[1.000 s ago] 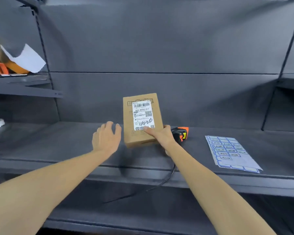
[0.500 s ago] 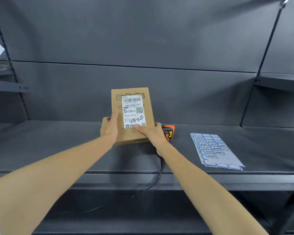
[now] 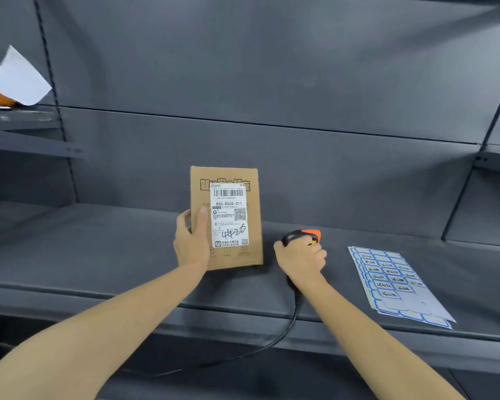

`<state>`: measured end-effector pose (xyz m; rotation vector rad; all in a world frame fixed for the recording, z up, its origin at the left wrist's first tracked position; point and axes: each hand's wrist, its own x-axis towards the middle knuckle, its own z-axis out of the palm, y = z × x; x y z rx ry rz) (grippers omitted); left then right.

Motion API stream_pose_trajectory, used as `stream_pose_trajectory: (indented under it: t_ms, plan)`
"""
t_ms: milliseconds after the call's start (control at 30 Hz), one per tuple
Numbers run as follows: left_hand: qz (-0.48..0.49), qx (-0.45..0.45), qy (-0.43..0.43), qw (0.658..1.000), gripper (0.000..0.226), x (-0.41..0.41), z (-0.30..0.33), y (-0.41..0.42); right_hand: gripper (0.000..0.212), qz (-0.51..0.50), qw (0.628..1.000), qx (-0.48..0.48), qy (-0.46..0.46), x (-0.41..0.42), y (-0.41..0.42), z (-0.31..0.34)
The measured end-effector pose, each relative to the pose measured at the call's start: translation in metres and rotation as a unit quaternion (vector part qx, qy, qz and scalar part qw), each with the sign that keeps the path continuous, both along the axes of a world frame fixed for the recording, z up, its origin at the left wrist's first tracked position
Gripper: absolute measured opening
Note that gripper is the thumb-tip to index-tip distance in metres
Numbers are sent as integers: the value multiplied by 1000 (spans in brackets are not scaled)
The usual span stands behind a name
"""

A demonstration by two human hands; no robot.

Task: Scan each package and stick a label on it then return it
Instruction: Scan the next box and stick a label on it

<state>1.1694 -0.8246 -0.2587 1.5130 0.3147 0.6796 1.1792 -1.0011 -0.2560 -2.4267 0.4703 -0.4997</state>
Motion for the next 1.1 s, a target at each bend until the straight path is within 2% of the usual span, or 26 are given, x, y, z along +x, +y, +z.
stream_pose_trajectory:
  t_ms: [100, 233, 333, 400, 433, 467, 533, 600, 700, 833, 1100]
  plan:
    - [-4, 31, -3, 1000, 45, 2, -6, 0, 62, -5, 998, -47, 46, 7, -3, -10]
    - [-13, 66, 1, 998, 48, 4, -8, 3, 64, -10, 991, -23, 129, 18, -12, -11]
    - [-14, 76, 4, 997, 47, 6, -9, 4, 62, -1, 989, 41, 145, 20, -19, -5]
    - [-15, 77, 8, 997, 46, 7, -9, 5, 54, 31, 985, 137, 100, 19, -24, 5]
    - [-15, 74, 12, 997, 45, 8, -9, 5, 53, 49, 973, 216, 61, 16, -26, 12]
    - [-15, 70, 15, 997, 44, 9, -9, 5, 51, 65, 945, 320, 12, 9, -26, 19]
    - [-12, 63, 16, 998, 43, 11, -7, 5, 37, 125, 863, 485, -71, -13, -25, 33]
    - [-7, 60, 15, 998, 45, 13, -6, 5, 29, 205, 796, 556, -123, -36, -17, 38]
    - [-11, 60, 14, 998, 45, 14, -6, 6, 26, 295, 738, 596, -118, -59, 0, 38]
    - [-23, 71, 7, 997, 43, 13, -6, 8, 20, 354, 733, 577, -61, -69, 23, 36]
    - [-16, 84, 0, 996, 42, 15, -9, 9, 21, 378, 759, 527, -64, -69, 45, 29]
